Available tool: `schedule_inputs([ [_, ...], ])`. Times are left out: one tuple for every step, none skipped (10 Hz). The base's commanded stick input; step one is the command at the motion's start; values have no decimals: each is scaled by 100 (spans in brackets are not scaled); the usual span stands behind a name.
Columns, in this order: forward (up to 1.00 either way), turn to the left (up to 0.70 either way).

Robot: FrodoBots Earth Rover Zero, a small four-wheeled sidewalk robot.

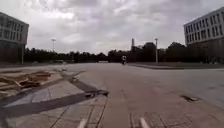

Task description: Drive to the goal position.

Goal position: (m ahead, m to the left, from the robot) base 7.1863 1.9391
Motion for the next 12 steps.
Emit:
schedule_inputs([
  [70,0],
  [70,0],
  [70,0],
  [70,0],
  [70,0],
  [70,0],
  [70,0],
  [70,0],
  [70,0],
  [70,0],
  [70,0],
  [70,0],
])
